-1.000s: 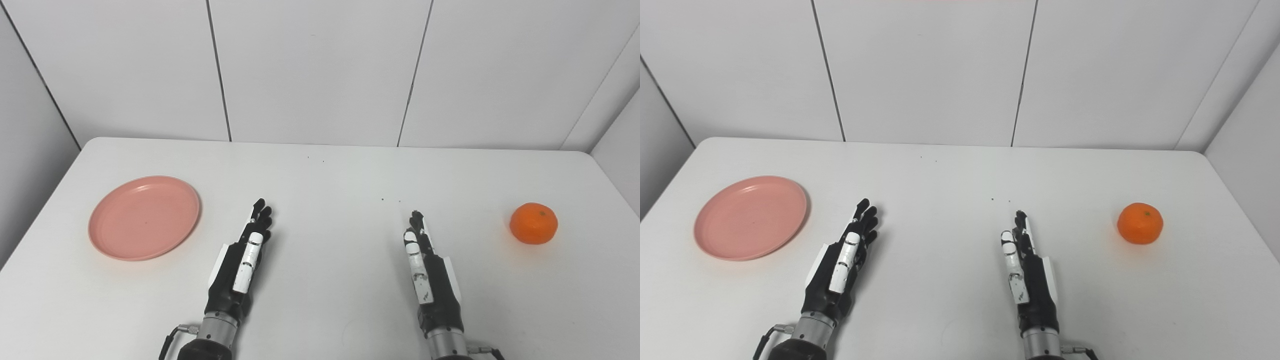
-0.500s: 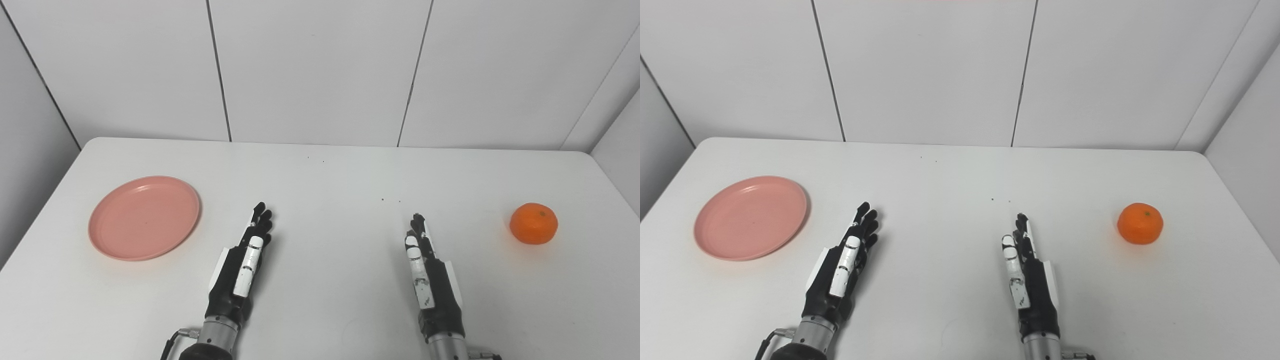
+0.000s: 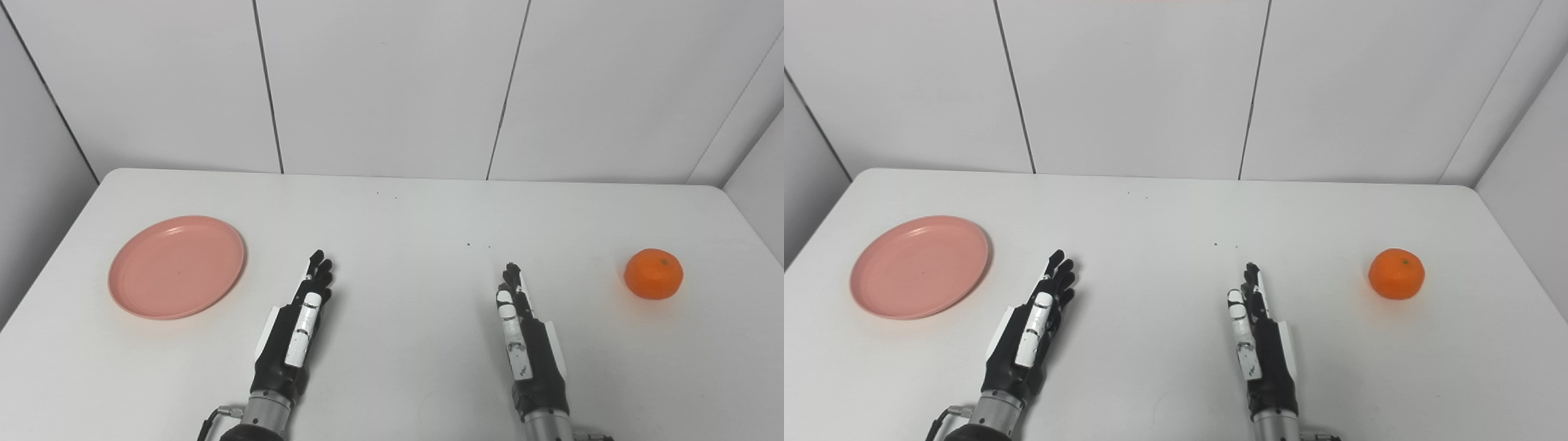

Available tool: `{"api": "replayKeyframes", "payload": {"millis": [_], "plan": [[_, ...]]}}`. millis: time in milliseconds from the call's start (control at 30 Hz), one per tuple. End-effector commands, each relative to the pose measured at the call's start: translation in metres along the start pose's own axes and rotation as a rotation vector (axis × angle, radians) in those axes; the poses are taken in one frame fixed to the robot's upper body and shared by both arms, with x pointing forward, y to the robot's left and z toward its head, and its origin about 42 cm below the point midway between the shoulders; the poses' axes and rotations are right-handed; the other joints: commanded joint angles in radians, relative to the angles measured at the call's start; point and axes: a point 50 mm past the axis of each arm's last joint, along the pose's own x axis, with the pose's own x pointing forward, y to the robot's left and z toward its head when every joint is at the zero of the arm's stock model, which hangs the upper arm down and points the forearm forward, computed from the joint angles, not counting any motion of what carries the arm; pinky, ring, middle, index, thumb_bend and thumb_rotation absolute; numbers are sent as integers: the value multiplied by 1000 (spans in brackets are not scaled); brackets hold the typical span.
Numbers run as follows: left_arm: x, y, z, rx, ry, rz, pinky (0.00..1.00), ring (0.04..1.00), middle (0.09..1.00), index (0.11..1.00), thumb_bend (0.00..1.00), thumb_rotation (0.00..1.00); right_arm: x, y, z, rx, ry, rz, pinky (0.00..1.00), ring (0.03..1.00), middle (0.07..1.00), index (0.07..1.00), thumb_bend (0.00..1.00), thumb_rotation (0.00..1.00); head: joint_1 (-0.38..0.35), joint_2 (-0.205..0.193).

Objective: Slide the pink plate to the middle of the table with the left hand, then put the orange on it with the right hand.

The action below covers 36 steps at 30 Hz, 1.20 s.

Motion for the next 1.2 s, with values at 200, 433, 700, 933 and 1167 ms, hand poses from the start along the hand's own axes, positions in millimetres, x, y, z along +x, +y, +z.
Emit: {"api": "replayKeyframes", "payload": {"millis": [200, 433, 700, 933, 1167], "plan": [[5, -5, 9, -12, -61, -14, 1000, 1000, 1000, 1000, 445, 1000, 1, 5, 9, 15, -77, 7, 997, 988, 1000, 994, 230, 1000, 1, 1], [6, -9, 6, -17, -65, -13, 1000, 1000, 1000, 1000, 451, 1000, 1, 0, 8, 21, -77, 11, 999, 993, 1000, 1000, 228, 1000, 63, -10], [9, -20, -1, -7, -55, -28, 1000, 1000, 1000, 1000, 452, 1000, 2, -12, 4, 20, -89, 27, 1000, 998, 1000, 1000, 222, 1000, 156, -44], [13, -33, -7, 11, -52, -12, 985, 994, 1000, 998, 420, 1000, 2, -22, 2, 25, -95, 41, 1000, 1000, 1000, 1000, 186, 1000, 228, -69], [16, -45, -10, 0, -17, 5, 978, 989, 999, 997, 399, 1000, 3, -31, -3, 19, -116, 62, 1000, 1000, 1000, 1000, 172, 1000, 282, -94]]}}
